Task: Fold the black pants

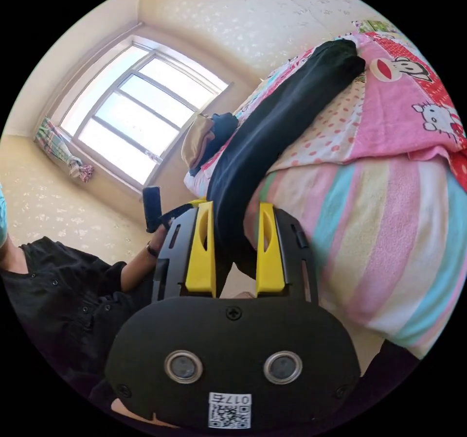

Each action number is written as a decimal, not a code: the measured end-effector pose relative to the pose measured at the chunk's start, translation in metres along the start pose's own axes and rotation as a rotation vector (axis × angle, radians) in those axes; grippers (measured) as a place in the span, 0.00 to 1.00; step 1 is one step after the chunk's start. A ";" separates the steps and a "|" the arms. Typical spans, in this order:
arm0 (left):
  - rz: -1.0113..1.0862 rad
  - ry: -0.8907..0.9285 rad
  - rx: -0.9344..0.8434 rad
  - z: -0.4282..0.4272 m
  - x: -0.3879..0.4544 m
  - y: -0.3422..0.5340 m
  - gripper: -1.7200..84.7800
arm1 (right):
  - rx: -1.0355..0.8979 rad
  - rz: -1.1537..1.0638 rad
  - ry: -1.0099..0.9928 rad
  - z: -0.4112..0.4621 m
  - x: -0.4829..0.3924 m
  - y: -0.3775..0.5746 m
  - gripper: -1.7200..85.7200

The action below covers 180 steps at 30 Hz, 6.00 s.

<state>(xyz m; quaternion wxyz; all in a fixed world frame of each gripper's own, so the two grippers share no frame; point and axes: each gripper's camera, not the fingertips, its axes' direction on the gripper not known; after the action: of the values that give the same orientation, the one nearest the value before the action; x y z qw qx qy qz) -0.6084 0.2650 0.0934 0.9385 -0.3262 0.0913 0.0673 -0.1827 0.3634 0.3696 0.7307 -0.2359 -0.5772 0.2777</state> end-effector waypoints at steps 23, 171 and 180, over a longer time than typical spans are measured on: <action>0.056 0.624 -0.139 -0.015 -0.032 -0.057 0.07 | -0.052 -0.021 -0.311 -0.148 0.027 -0.025 0.09; -0.016 0.741 0.142 0.043 -0.200 -0.121 0.01 | -0.266 0.169 0.405 0.015 0.025 -0.377 0.06; 0.020 0.761 0.181 0.039 -0.206 -0.108 0.01 | -0.134 -0.208 0.714 -0.005 -0.127 -0.320 0.12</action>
<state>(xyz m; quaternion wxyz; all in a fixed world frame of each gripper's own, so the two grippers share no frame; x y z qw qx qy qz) -0.7844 0.1911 0.2329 0.8618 -0.2427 0.4417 -0.0579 -0.1577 0.0420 0.4910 0.8933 -0.3052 -0.3238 0.0639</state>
